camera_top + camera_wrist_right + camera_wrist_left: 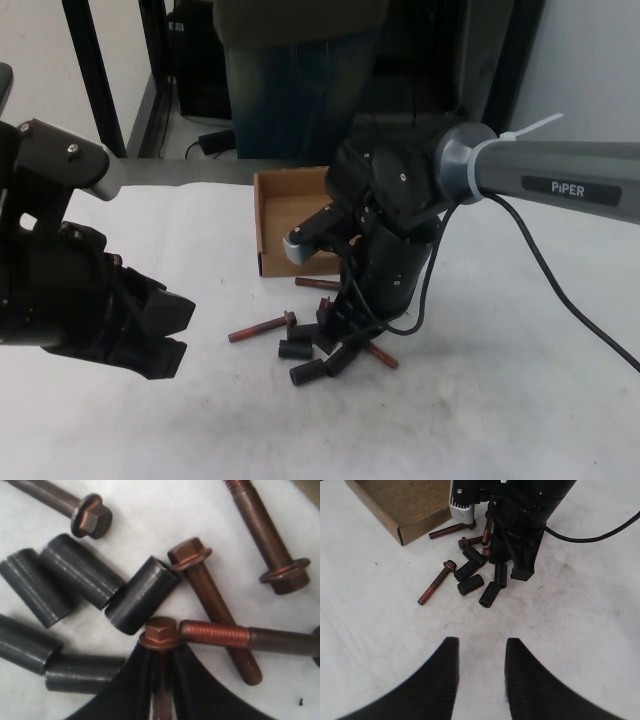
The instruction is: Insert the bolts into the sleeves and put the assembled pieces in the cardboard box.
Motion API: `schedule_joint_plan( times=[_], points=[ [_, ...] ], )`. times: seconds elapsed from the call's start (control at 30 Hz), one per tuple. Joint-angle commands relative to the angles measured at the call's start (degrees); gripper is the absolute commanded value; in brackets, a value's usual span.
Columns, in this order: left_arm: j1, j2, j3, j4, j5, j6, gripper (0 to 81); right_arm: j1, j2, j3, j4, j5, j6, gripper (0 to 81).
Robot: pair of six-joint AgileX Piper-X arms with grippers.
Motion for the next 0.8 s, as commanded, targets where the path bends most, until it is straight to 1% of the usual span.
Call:
schedule_joint_plan(
  times=[0.0, 0.13, 0.23, 0.37, 0.4, 0.6, 0.67, 0.77],
  points=[
    [-0.23, 0.12, -0.13, -0.2, -0.17, -0.29, 30.6, 0.09, 1.48, 1.08, 7.28, -2.8, -0.63, 0.3],
    [-0.23, 0.12, -0.13, -0.2, -0.17, -0.29, 30.6, 0.09, -1.22, 0.93, 7.6, -8.4, -0.05, 0.3],
    [-0.23, 0.12, -0.13, -0.24, 0.43, -0.18, 30.6, 0.09, -4.82, 0.18, 7.58, -8.65, 2.16, 0.3],
    [-0.23, 0.12, -0.13, -0.24, 7.71, 1.8, 30.6, 0.09, -11.14, -1.34, 6.82, -7.72, 3.89, 0.3],
    [-0.23, 0.12, -0.13, -0.24, 8.65, 2.49, 30.6, 0.09, -12.59, -1.69, 6.84, -7.58, 4.48, 0.3],
    [-0.23, 0.12, -0.13, 1.48, 8.82, 14.75, 30.6, -0.03, -21.49, -3.08, 6.96, -6.48, 6.84, 0.3],
    [-0.4, 0.74, -0.13, 2.26, 8.82, 17.15, 30.6, -0.03, -24.12, -3.08, 6.96, -6.48, 7.57, 0.3],
    [-2.19, 2.91, -0.23, 2.81, 8.19, 19.78, 30.6, -0.03, -28.34, -3.08, 6.96, -6.48, 7.56, 0.3]
  ],
)
